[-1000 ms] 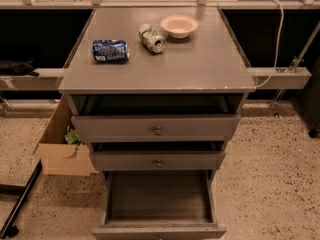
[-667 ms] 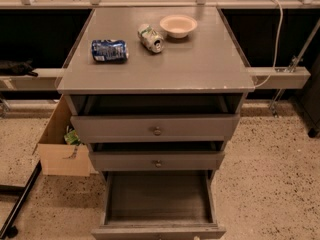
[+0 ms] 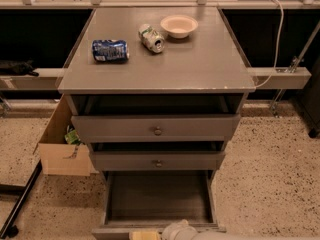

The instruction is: Close bottom drawer

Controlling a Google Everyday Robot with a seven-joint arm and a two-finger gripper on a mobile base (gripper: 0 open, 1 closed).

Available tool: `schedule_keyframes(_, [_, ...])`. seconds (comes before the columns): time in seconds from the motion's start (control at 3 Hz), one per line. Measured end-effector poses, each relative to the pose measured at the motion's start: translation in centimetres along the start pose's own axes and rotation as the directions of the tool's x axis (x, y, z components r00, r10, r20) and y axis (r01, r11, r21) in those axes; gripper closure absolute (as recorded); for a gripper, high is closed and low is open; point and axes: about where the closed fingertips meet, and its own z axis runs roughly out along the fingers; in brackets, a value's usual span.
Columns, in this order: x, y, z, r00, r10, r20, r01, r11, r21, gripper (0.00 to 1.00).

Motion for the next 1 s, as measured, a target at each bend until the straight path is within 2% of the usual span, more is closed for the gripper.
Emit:
schedule_keyframes(0.33, [0.0, 0.0, -0.1, 1.000, -0.004, 0.002, 0.004, 1.0000, 0.002, 0.00])
schedule_keyframes(0.67, [0.4, -2.8, 0.7, 0.996, 0.087, -0.024, -0.086, 0.9952, 0.047, 0.00])
schedule_keyframes(1.0, [1.5, -7.9, 0.6, 0.969, 0.247, -0.030, -0.243, 0.9660, 0.087, 0.00])
